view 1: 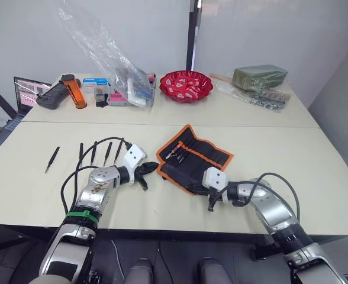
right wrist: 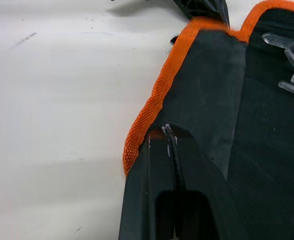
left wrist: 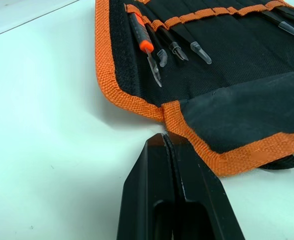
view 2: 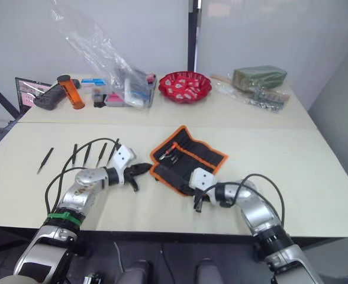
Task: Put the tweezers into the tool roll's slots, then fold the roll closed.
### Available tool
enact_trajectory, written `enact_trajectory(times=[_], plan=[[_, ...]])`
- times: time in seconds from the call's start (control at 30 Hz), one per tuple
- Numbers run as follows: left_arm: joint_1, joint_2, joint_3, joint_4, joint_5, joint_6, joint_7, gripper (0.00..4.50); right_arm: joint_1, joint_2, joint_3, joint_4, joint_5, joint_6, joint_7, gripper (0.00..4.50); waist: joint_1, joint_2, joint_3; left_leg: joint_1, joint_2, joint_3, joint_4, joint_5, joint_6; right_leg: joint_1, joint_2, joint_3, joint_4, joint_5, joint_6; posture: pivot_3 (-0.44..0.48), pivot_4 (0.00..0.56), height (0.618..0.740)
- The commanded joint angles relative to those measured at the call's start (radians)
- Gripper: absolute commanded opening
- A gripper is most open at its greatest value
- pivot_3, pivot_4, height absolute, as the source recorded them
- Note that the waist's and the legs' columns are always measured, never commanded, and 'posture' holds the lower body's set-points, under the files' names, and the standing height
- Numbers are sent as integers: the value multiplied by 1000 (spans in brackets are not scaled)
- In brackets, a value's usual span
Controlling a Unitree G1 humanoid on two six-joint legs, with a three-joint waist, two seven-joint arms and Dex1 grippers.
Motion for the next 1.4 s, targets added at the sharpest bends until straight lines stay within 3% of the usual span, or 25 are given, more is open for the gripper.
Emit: enact_trajectory(times=[0.03, 0.23, 0.3, 0.37, 0.57, 0.67, 0.83, 1.03, 1.13, 1.4], plan=[[-2, -9, 48, 11, -34, 58, 14, 47, 1, -14, -26, -64, 41, 54, 26, 0, -1, 0, 2, 0, 0, 0, 0, 0, 0, -1, 0, 0, 0, 0, 0, 0, 150, 740], [9, 9, 119, -82, -95, 111, 6, 47, -50, -8, -135, -156, 196, 198, 39, 0, -8, 0, 17, -5, 0, 0, 1, 0, 0, -5, 0, 0, 1, 0, 0, 0, 150, 740], [28, 30, 140, -138, -106, 126, 7, 47, -66, -19, -169, -160, 231, 233, 46, 0, -10, -1, 18, -14, 0, 0, 2, 0, 0, -14, 0, 0, 3, 1, -1, 0, 150, 740], [52, 52, 175, -216, -129, 154, 17, 47, -88, -34, -201, -145, 252, 253, 52, 0, -9, -1, 20, -19, 0, 0, 4, 0, 0, -19, 0, 0, 5, 5, -7, 0, 150, 740], [183, 139, 312, -508, -225, 265, 69, 47, -155, -86, -248, -11, 254, 252, 95, 0, -9, -1, 26, -21, 0, -1, 4, 0, 0, -20, 0, 0, 3, 5, -8, 0, 150, 740], [283, 176, 401, -647, -269, 322, 114, 847, -194, -98, -251, 59, 259, 257, 130, 0, -13, -1, 27, -20, 1, -1, 3, 0, 0, -20, 0, 0, 3, 5, -8, 0, 150, 740], [479, 180, 581, -831, -322, 342, 198, 2488, -259, -89, -257, 148, 254, 230, 167, 1547, -11, -1, 30, -20, 1, 0, 3, 0, 0, -20, 0, 0, 3, 5, -8, 0, 150, 740], [771, 85, 827, -990, -335, 285, 309, 4426, -358, -51, -245, 280, 248, 198, 227, 3552, -11, -1, 31, -19, 1, 0, 3, 0, 0, -20, 0, 0, 3, 5, -9, 0, 150, 740], [944, -31, 947, -1029, -327, 232, 366, 4500, -430, -12, -233, 330, 267, 221, 279, 4470, -15, -1, 32, -20, 1, 1, 4, 0, 0, -19, -1, 1, 2, 6, -9, 0, 150, 740], [1159, -243, 1036, -1040, -359, 121, 453, 4500, -519, 30, -153, 271, 307, 352, 469, 4470, -3, -4, 32, -20, 1, 2, 6, -1, -1, -19, 0, 1, 1, 5, -8, 0, 150, 740]])
